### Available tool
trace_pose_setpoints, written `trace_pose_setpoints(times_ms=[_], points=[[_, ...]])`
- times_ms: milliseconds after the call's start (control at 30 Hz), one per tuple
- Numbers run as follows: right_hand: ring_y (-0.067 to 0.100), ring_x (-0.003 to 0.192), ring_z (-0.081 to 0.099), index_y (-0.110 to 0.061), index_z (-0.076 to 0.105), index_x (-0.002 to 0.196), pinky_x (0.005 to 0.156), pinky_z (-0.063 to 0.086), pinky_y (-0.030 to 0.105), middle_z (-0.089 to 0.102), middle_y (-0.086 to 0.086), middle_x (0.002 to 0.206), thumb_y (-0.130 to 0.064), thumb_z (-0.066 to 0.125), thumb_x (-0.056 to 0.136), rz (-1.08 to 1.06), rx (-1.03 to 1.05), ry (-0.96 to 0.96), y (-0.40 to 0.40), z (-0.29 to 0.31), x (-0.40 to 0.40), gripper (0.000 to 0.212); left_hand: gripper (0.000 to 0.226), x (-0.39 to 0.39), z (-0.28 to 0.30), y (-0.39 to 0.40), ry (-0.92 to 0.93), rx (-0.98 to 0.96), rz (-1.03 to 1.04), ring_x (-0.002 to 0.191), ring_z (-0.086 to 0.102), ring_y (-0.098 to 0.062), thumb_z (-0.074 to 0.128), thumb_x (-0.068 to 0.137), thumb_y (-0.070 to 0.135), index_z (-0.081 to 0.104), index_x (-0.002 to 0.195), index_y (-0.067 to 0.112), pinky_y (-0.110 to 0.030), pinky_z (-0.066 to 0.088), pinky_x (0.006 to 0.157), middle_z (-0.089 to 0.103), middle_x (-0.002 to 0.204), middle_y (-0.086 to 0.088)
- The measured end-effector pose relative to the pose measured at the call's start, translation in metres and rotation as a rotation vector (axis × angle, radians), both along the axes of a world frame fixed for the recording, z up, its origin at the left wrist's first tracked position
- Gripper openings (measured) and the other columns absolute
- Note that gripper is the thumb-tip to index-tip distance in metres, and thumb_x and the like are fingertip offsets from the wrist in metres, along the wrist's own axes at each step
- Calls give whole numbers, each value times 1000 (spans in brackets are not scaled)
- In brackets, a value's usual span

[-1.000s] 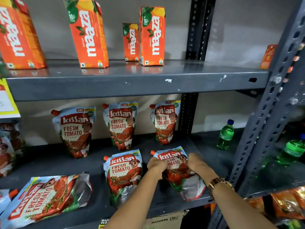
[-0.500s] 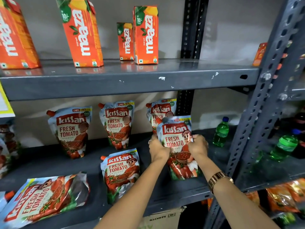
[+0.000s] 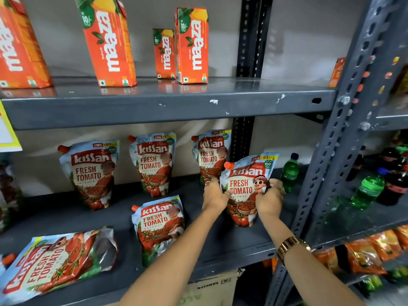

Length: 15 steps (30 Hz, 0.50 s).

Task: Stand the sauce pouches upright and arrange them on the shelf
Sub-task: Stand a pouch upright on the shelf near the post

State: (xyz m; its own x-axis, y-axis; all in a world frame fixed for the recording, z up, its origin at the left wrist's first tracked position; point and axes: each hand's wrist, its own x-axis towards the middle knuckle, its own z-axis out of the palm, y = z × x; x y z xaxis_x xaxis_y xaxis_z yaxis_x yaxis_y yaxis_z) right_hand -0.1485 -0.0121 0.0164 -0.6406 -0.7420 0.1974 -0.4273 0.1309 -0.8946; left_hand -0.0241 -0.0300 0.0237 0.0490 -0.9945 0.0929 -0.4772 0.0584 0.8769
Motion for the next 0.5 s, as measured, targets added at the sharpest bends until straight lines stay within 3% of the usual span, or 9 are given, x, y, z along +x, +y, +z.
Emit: trace_pose_setpoints(times_ms=[133, 267, 500], points=[[41, 121, 43, -1, 43, 114, 92, 47, 49, 39, 23, 132, 11, 58, 75, -29, -45, 125, 11, -2, 13, 44, 40, 16, 0, 1, 30, -24, 42, 108, 63, -30, 68, 80, 10, 53, 117, 6, -41, 51, 96, 66, 115, -15], [38, 117, 45, -3, 49, 113, 96, 43, 48, 45, 20, 128, 6, 55, 78, 38, -83, 244, 18, -2, 25, 37, 38, 39, 4, 3, 34, -34, 110, 103, 64, -30, 66, 82, 9, 56, 118, 3, -35, 50, 93, 66, 112, -16], [33, 97, 55, -4, 53, 102, 74, 43, 36, 57, 18, 104, 1, 52, 82, 368, -78, 346, 26, -15, 57, 21, 34, 96, -4, 17, -24, 16, 305, 109, 59, -30, 64, 83, 6, 58, 116, -2, -30, 45, 90, 64, 115, -19]])
